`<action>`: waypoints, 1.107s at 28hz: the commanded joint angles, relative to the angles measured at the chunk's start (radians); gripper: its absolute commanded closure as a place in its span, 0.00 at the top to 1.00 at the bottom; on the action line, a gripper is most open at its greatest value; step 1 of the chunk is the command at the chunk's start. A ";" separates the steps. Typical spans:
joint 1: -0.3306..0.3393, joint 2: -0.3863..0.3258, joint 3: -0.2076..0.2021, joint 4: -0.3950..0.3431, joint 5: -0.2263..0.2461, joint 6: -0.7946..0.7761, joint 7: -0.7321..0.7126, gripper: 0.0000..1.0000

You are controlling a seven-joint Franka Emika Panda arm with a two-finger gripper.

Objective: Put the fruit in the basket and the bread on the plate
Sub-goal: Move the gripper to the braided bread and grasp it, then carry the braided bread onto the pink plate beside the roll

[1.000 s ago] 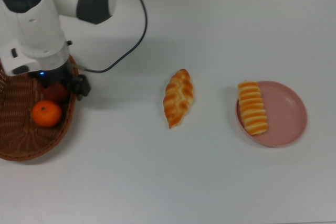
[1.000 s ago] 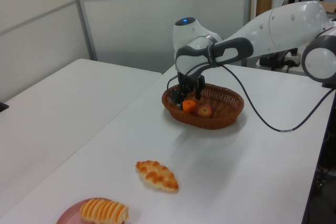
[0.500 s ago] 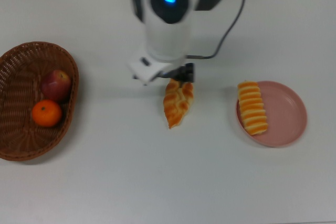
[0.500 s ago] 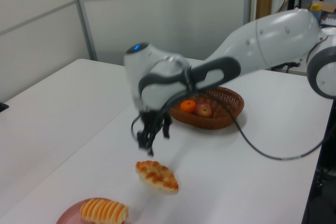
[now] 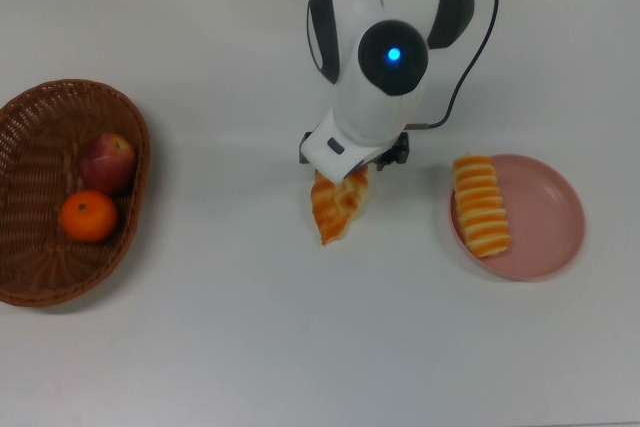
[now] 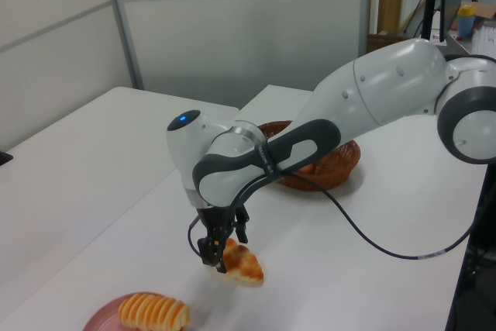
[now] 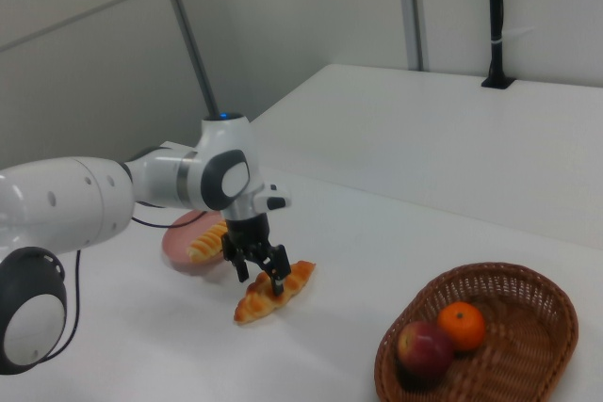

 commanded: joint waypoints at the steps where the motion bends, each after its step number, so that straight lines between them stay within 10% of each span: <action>1: 0.005 0.007 -0.011 -0.026 -0.024 0.029 0.003 1.00; 4: 0.005 0.007 -0.011 -0.032 -0.024 0.029 0.003 0.93; 11: 0.005 0.004 -0.011 -0.037 -0.009 0.030 0.027 0.09; 22: 0.032 -0.080 -0.003 0.020 0.002 0.019 0.126 0.08; 31: 0.193 -0.102 -0.005 0.083 -0.021 0.038 0.212 0.10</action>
